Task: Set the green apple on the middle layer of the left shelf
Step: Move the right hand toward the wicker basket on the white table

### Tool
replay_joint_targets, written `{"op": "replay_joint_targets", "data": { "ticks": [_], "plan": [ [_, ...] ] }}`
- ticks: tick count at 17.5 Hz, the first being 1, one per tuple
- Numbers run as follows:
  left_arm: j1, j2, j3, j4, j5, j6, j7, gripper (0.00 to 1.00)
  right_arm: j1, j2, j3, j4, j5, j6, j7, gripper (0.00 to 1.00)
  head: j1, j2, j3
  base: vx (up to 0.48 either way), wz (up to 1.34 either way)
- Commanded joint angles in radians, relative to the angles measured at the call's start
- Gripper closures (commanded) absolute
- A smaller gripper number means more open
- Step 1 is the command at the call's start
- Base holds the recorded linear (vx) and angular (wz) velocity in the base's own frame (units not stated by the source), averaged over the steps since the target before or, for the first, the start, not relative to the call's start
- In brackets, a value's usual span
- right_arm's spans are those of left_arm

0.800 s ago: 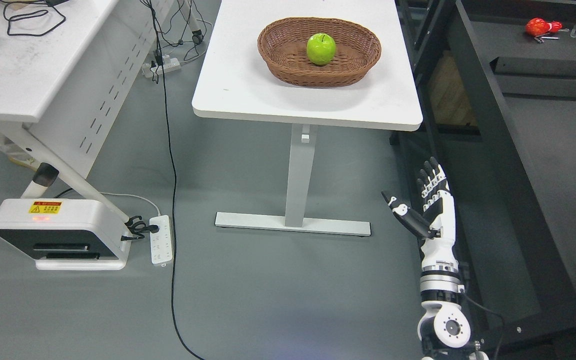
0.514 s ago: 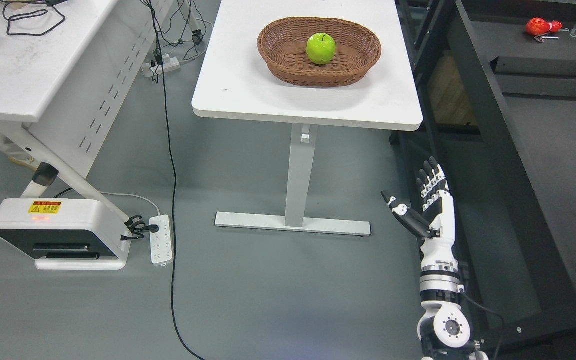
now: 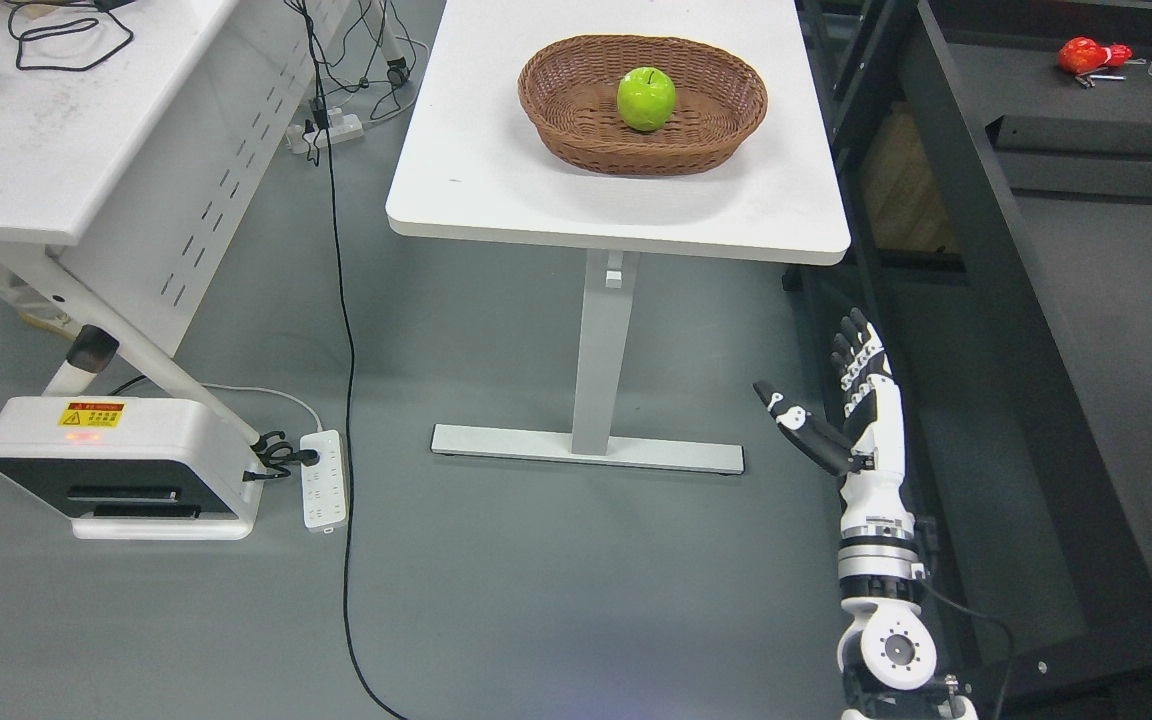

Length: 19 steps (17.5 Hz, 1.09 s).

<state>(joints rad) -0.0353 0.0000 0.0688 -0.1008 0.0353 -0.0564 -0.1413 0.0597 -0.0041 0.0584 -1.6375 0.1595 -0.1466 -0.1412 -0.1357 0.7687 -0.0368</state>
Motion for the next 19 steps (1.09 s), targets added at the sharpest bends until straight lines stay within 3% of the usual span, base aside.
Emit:
{"op": "replay_joint_targets", "data": {
  "ticks": [1,3,10,19],
  "plan": [
    [0.000,0.017,0.000,0.000,0.000,0.000,0.000,0.00,-0.052,-0.077,-0.025,0.002,0.542,-0.001,-0.090,0.00,0.0000,0.000,0.000,0.018,0.00],
    [0.000,0.017,0.000,0.000,0.000,0.000,0.000,0.00,-0.054,-0.100,-0.022,-0.002,0.606,-0.001,-0.092,0.00,0.0000,0.000,0.000,0.026,0.02],
    [0.000,0.017,0.000,0.000,0.000,0.000,0.000,0.00,-0.043,-0.105,-0.023,-0.021,0.566,-0.066,-0.083,0.00,0.0000,0.000,0.000,0.105,0.08],
    [0.000,0.017,0.000,0.000,0.000,0.000,0.000,0.00,-0.047,-0.100,-0.037,-0.025,0.549,-0.074,-0.063,0.00,0.0000,0.000,0.000,0.206,0.11]
  ]
}}
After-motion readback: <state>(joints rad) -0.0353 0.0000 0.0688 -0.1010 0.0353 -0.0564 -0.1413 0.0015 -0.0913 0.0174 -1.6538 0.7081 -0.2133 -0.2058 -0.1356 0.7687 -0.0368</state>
